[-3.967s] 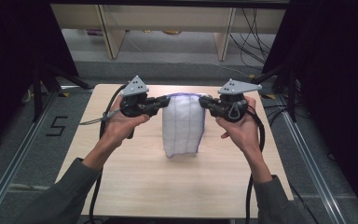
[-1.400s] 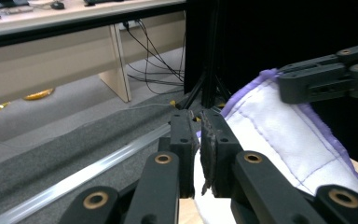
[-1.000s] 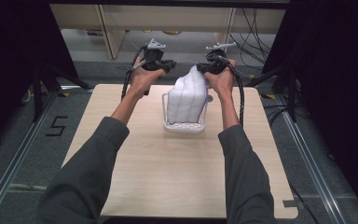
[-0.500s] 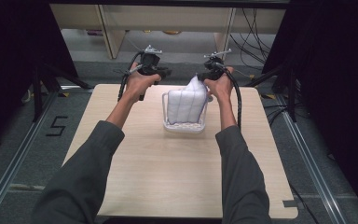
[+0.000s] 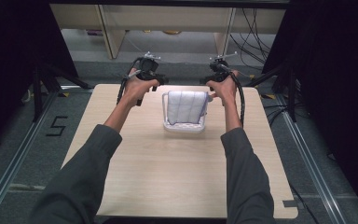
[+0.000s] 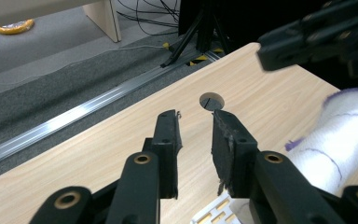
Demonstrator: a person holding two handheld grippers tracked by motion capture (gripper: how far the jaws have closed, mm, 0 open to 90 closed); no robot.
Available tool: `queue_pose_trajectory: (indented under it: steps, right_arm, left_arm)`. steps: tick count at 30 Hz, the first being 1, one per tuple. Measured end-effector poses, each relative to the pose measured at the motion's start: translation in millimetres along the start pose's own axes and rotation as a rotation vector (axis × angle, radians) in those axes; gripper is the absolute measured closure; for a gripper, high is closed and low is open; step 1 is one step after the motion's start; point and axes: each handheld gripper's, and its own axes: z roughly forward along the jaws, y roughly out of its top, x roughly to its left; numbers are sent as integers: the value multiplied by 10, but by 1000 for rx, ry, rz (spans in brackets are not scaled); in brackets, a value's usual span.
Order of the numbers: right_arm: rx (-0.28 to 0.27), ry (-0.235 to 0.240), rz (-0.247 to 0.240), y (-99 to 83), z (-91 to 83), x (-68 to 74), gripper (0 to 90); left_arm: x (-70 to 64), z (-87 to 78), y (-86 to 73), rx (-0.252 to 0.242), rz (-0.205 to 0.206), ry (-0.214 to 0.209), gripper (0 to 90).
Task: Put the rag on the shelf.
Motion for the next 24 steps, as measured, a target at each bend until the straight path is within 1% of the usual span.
queue_pose_trajectory:
  steps: [1,2,3,4,6,7,8,9,10,11,12,13,15,16,17,18,19,20,21,22,23,24]
  right_arm:
    - [7,-3,22,8,-45,6,628]
    - [-7,-1,14,11,-70,-9,624]
    - [-3,8,9,18,-118,-23,619]
    - [6,6,6,24,-156,-25,616]
    - [-6,8,-3,25,-233,-35,610]
    - [-24,12,-22,23,-271,-56,608]
    - [-13,9,-5,18,-305,-45,604]
    - [-1,4,-7,14,-356,-33,599]
    - [-11,7,-18,7,-374,-41,598]
    - [-12,9,-14,1,-401,-38,596]
    - [-31,10,-40,-10,-430,-49,594]
    - [-27,14,-8,-26,-475,-22,592]
    - [-29,20,-19,-44,-529,-18,581]
    - [-46,25,-38,-60,-547,-25,574]
    - [-30,16,-37,-81,-592,1,564]
    - [-25,19,-45,-94,-617,4,563]
    - [-42,38,-41,-121,-646,13,564]
    - [-50,38,-48,-131,-670,7,564]
    - [-45,39,-46,-149,-717,6,562]
    - [-43,44,-33,-161,-737,17,559]
    - [-42,40,-47,-174,-762,16,555]
    - [-56,39,-53,-194,-782,26,551]
  left_arm:
    - [5,-8,-5,-1,-2,-1,698]
    - [10,-20,-12,0,-9,0,696]
    - [17,-31,-15,1,-9,-3,691]
    - [25,-47,-23,-4,-15,-4,688]
    - [38,-74,-37,0,-20,-7,678]
    - [43,-84,-43,2,-21,-4,671]
    - [47,-100,-53,1,-27,-2,666]
    - [49,-113,-58,1,-32,-5,653]
    - [51,-126,-65,-1,-36,-8,641]
    - [53,-146,-77,-5,-44,-14,624]
    - [55,-169,-90,-7,-53,-20,598]
    - [56,-182,-98,-6,-55,-25,578]
    - [55,-221,-123,-2,-65,-31,537]
    - [54,-250,-145,-1,-79,-31,510]
    - [51,-265,-161,1,-86,-36,483]
    - [51,-295,-186,5,-80,-38,482]
    - [52,-312,-199,2,-82,-35,475]
    - [57,-339,-219,-1,-85,-32,473]
    - [56,-353,-231,-2,-90,-35,472]
    - [54,-372,-246,-1,-91,-37,473]
    - [49,-393,-262,1,-86,-36,475]
    - [40,-419,-282,-3,-84,-43,475]
